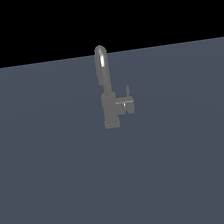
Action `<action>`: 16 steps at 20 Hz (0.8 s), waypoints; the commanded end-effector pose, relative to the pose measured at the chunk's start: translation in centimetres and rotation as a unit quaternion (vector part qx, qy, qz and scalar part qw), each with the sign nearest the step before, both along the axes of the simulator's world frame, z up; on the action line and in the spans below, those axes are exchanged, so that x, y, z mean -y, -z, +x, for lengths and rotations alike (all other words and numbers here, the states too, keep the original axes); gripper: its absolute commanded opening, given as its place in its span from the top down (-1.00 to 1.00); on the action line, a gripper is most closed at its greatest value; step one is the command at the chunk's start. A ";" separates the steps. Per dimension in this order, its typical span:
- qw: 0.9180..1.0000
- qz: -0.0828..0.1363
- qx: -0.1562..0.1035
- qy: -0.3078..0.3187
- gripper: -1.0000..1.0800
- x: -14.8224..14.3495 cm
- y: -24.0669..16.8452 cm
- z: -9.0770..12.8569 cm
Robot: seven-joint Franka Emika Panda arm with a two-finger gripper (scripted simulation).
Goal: Turn on the faucet by rotating a designated handle.
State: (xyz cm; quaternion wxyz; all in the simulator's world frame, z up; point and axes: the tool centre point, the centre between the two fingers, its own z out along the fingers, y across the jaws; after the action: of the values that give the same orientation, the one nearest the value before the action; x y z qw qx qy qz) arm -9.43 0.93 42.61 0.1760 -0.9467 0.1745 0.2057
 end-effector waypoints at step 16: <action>0.974 0.127 -0.123 0.138 1.00 2.9 6.1 9.6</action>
State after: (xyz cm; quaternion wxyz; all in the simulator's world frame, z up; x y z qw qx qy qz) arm -0.63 -1.62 37.19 0.2879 -0.8613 0.2862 0.3056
